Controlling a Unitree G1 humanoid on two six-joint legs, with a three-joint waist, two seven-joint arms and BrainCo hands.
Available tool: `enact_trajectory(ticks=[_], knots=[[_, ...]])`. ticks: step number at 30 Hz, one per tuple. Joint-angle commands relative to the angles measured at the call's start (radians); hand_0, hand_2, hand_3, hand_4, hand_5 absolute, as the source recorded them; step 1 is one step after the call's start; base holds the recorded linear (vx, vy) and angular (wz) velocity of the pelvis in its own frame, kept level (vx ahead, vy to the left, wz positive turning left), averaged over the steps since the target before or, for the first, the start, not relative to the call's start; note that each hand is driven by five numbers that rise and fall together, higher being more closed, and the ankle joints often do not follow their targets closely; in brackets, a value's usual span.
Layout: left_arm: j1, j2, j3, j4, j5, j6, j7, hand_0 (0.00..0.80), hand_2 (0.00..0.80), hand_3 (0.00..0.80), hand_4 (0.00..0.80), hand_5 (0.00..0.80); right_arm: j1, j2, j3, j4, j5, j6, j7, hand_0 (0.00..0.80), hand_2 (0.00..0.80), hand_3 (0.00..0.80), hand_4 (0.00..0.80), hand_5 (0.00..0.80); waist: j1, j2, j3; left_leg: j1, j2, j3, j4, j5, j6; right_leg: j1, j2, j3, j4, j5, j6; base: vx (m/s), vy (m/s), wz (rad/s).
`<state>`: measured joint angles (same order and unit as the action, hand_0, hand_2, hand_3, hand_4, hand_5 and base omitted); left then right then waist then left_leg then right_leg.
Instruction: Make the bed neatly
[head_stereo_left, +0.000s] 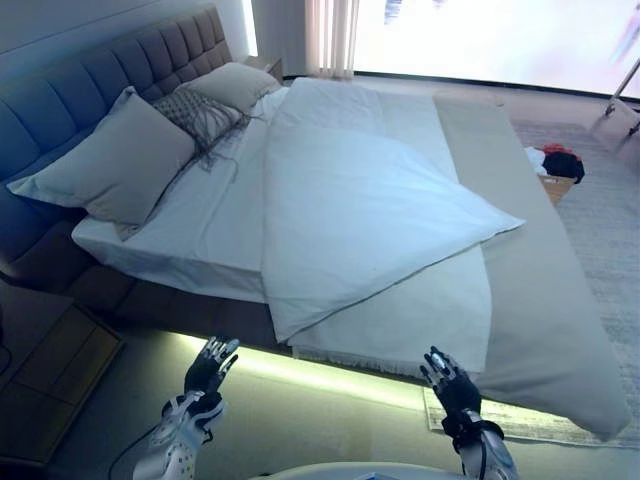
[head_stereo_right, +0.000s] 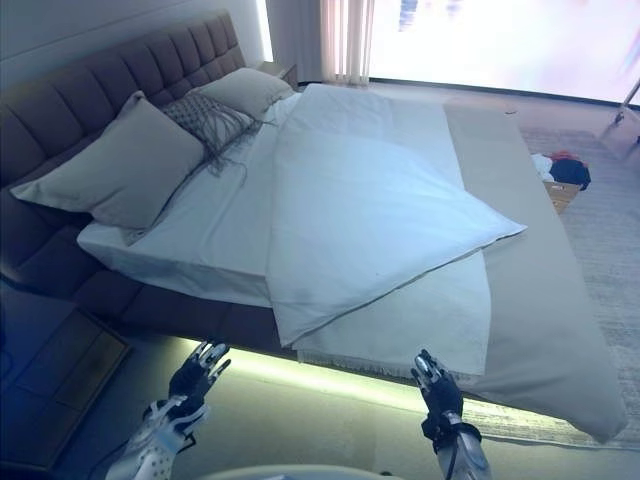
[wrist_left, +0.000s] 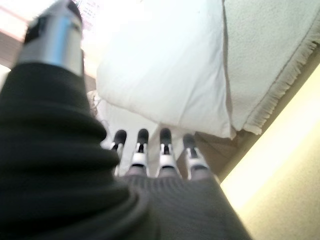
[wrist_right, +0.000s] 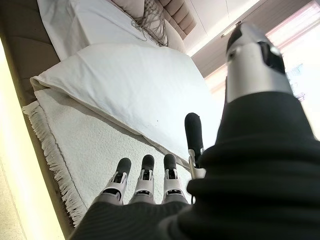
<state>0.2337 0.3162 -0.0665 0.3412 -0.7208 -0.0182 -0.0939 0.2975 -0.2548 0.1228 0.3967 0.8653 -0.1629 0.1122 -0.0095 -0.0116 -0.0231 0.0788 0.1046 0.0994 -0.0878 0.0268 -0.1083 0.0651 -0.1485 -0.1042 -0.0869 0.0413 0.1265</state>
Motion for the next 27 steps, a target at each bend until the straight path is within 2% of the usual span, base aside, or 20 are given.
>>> enact_trajectory(ticks=[1, 3, 10, 13, 21, 27], knots=[[-0.045, 0.048, 0.002, -0.027, 0.018, -0.033, 0.01, 0.0, 0.0, 0.0, 0.0, 0.0, -0.044, -0.007, 0.0, -0.065, 0.009, -0.007, 0.005, 0.0, 0.0, 0.0, 0.0, 0.0, 0.018, -0.027, 0.006, -0.037, -0.014, 0.006, 0.025, 0.025, 0.054, -0.021, -0.032, -0.053, 0.071, 0.036, 0.018, 0.0, 0.0, 0.0], [-0.039, 0.046, 0.003, -0.031, 0.012, -0.044, 0.011, 0.0, 0.0, 0.0, 0.0, 0.0, -0.041, -0.006, 0.003, -0.074, 0.007, 0.001, 0.006, 0.0, 0.0, 0.0, 0.0, 0.0, 0.018, -0.026, 0.006, -0.04, -0.014, 0.004, 0.026, 0.027, 0.052, -0.024, -0.031, -0.051, 0.07, 0.037, 0.017, 0.0, 0.0, 0.0], [-0.027, 0.05, 0.005, -0.019, 0.031, -0.001, 0.03, 0.0, 0.0, 0.0, 0.0, 0.0, -0.051, -0.011, 0.008, -0.086, 0.032, 0.011, 0.002, 0.0, 0.0, 0.0, 0.0, 0.0, 0.027, -0.021, 0.011, -0.049, -0.011, -0.004, 0.064, 0.015, 0.045, -0.017, -0.033, -0.048, 0.06, 0.039, 0.014, 0.0, 0.0, 0.0], [-0.032, 0.047, 0.014, -0.023, -0.003, 0.012, 0.01, 0.0, 0.0, 0.0, 0.0, 0.0, -0.064, -0.003, 0.013, -0.099, 0.072, 0.034, 0.009, 0.0, 0.0, 0.0, 0.0, 0.0, 0.037, -0.024, 0.011, -0.056, -0.014, -0.007, 0.102, -0.001, 0.042, -0.011, -0.037, -0.047, 0.049, 0.048, 0.014, -0.04, -0.031, 0.01], [-0.041, 0.043, 0.015, -0.027, -0.015, 0.029, -0.068, 0.0, 0.0, 0.0, 0.0, 0.0, -0.041, -0.015, 0.021, -0.122, 0.045, 0.026, -0.015, 0.0, 0.0, 0.0, 0.0, 0.0, 0.048, -0.015, 0.003, -0.062, -0.005, -0.025, 0.106, 0.008, 0.025, -0.004, -0.026, -0.074, 0.033, 0.056, 0.01, -0.036, -0.009, 0.08], [-0.044, 0.046, -0.005, -0.023, -0.028, -0.002, -0.047, 0.0, 0.0, 0.0, 0.0, 0.0, -0.047, -0.061, 0.029, -0.114, 0.088, 0.06, -0.013, 0.0, 0.0, 0.0, 0.0, 0.0, 0.067, -0.012, 0.022, -0.112, -0.007, -0.128, 0.183, 0.025, 0.015, -0.027, 0.01, -0.048, 0.046, 0.045, -0.014, -0.032, 0.021, 0.1]])
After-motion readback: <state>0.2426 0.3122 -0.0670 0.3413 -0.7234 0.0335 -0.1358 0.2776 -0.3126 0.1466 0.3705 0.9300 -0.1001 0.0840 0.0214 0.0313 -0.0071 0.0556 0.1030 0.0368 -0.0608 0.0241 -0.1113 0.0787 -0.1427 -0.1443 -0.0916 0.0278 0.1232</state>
